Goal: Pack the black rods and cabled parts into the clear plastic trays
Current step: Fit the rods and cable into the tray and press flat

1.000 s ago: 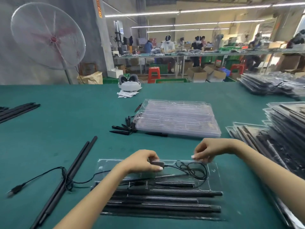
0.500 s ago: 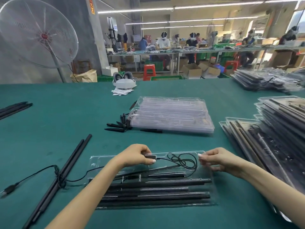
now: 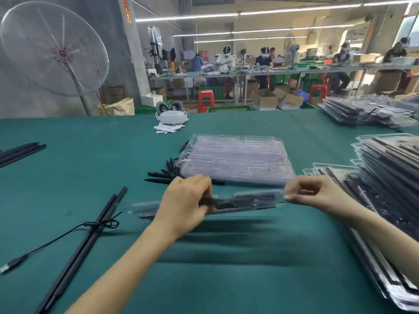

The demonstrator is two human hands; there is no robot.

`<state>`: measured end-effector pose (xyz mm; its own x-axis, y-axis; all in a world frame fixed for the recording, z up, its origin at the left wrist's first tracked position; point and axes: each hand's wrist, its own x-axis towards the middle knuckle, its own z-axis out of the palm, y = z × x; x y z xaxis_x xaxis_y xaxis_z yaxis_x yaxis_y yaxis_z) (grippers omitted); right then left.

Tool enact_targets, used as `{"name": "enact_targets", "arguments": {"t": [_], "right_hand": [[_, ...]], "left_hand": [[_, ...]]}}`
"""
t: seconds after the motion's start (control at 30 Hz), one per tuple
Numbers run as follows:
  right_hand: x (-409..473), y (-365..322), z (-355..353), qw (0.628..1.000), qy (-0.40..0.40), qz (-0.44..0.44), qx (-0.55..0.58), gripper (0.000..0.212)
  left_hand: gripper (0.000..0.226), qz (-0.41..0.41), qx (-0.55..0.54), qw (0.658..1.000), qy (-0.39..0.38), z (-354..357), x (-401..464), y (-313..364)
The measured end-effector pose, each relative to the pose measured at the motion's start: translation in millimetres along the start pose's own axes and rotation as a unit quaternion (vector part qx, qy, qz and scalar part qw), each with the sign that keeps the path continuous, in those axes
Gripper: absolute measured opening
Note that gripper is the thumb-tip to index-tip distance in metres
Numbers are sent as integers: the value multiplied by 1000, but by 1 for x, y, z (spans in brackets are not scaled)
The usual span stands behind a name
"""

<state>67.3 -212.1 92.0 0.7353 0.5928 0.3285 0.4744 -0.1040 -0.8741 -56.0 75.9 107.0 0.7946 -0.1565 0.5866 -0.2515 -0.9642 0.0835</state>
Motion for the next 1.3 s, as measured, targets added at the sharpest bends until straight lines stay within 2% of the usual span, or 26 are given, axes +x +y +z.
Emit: {"name": "enact_targets", "arguments": {"t": [0.07,0.1,0.17,0.23,0.27,0.3,0.37,0.4,0.43,0.47,0.53,0.6,0.7,0.87,0.93,1.03,1.07,1.13,1.2,1.23,1.3], "right_hand": [[-12,1,-5,985,-63,-72,-141,11],[-20,4,-5,972,-107,-81,-195,16],[-35,13,-5,933,-228,-44,-274,28],[-42,17,-6,889,-301,13,-343,45],[-40,17,-3,881,-291,22,-372,51],[-36,14,5,888,-243,18,-390,52],[-26,13,35,921,-97,-6,-376,43],[-21,14,56,935,-49,3,-352,37],[-17,14,79,941,-31,34,-336,41],[-13,16,100,936,-42,79,-339,50],[-9,23,130,904,-92,158,-385,63],[-9,32,143,870,-116,172,-447,67],[-10,49,149,846,-110,161,-496,73],[-8,53,150,848,-104,154,-496,74],[-9,48,150,854,-91,146,-491,73],[-12,47,150,863,-83,138,-479,74],[-11,47,149,865,-82,138,-475,74],[-9,48,146,876,-85,135,-455,76],[-9,43,141,909,-73,117,-394,73],[-11,39,139,934,-45,99,-340,63],[-18,32,136,971,64,46,-226,37]], "left_hand": [[40,54,45,997,-24,6,-21,12],[45,73,49,995,-44,11,-32,17],[53,98,53,989,-101,25,-57,23],[44,104,46,982,-151,35,-76,25],[43,80,26,980,-180,35,-81,25],[47,41,-11,979,-199,35,-80,24],[56,-32,-82,981,-174,37,-69,14],[56,-61,-95,982,-149,42,-62,8],[55,-84,-95,983,-133,47,-54,2],[54,-101,-90,980,-144,53,-48,-2],[56,-112,-54,968,-216,67,-41,-4],[57,-94,4,954,-284,83,-46,-4],[58,-96,10,955,-281,99,-56,-10],[57,-95,-6,954,-284,105,-57,-14],[59,-94,-59,951,-290,100,-53,-17],[51,-170,-235,914,-282,85,-42,-35],[51,-167,-218,918,-287,80,-40,-45],[58,-135,-114,933,-315,71,-41,-67],[47,-144,-92,923,-345,62,-37,-81],[38,-146,-98,921,-348,59,-32,-84],[28,-126,-90,917,-367,52,-21,-87]]}}
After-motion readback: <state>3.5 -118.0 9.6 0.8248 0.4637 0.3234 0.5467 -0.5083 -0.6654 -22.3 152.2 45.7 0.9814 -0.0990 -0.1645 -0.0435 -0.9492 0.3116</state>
